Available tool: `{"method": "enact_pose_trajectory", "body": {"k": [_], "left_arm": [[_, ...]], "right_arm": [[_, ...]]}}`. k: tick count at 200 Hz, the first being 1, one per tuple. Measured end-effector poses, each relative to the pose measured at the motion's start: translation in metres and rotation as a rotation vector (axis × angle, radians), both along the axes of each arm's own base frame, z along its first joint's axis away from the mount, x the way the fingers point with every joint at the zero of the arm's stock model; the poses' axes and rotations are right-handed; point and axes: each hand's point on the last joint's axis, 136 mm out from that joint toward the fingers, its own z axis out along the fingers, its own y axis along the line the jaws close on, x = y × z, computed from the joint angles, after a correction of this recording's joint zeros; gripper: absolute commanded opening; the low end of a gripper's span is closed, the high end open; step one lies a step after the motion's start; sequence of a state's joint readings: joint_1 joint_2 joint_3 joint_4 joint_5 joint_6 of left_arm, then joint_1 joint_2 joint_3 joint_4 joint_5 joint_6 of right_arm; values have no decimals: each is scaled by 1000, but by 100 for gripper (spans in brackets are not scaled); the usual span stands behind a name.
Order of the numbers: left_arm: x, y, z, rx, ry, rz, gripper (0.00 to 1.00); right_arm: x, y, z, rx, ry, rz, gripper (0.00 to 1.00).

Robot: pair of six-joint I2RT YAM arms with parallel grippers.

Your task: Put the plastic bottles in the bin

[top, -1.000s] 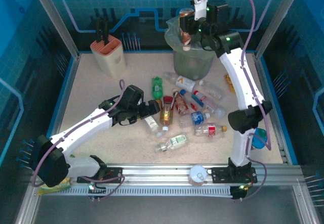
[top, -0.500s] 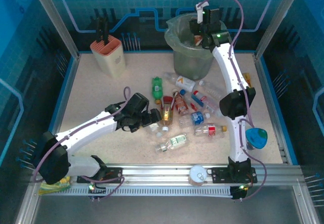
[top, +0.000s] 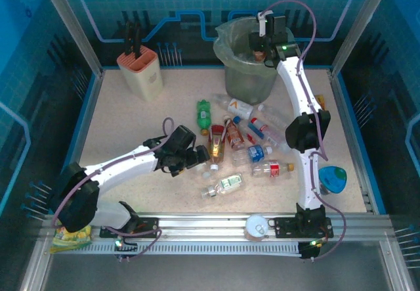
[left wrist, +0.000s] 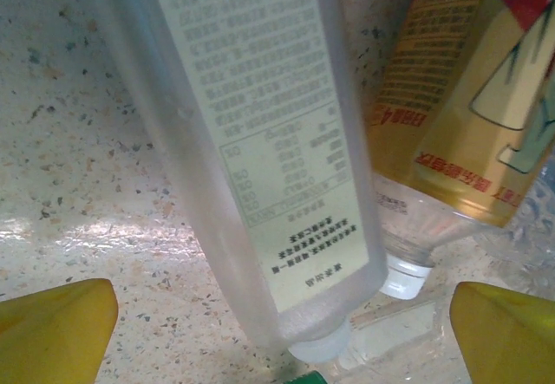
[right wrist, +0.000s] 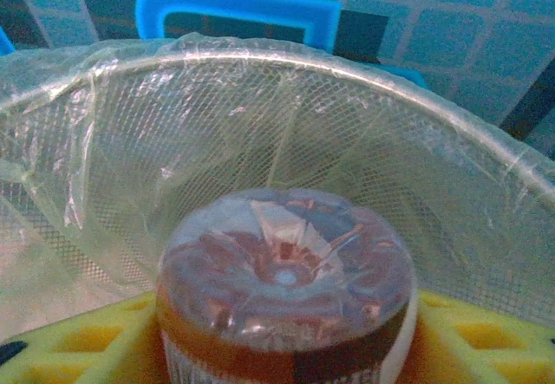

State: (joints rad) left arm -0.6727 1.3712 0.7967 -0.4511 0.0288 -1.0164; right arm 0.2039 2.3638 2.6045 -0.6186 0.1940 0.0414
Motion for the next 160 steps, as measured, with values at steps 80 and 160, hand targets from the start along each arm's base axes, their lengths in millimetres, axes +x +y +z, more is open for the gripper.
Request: {"method": "enact_pose_trajectory", "body": {"k": [80,160], "left_arm": [[3,-9,-7,-45,13,35,99],[6,-11,-34,-23,66,73,80]], "right_arm": [[-6,-2,0,32,32,30,100],[-94,25,100,158,-19,233,100]]}}
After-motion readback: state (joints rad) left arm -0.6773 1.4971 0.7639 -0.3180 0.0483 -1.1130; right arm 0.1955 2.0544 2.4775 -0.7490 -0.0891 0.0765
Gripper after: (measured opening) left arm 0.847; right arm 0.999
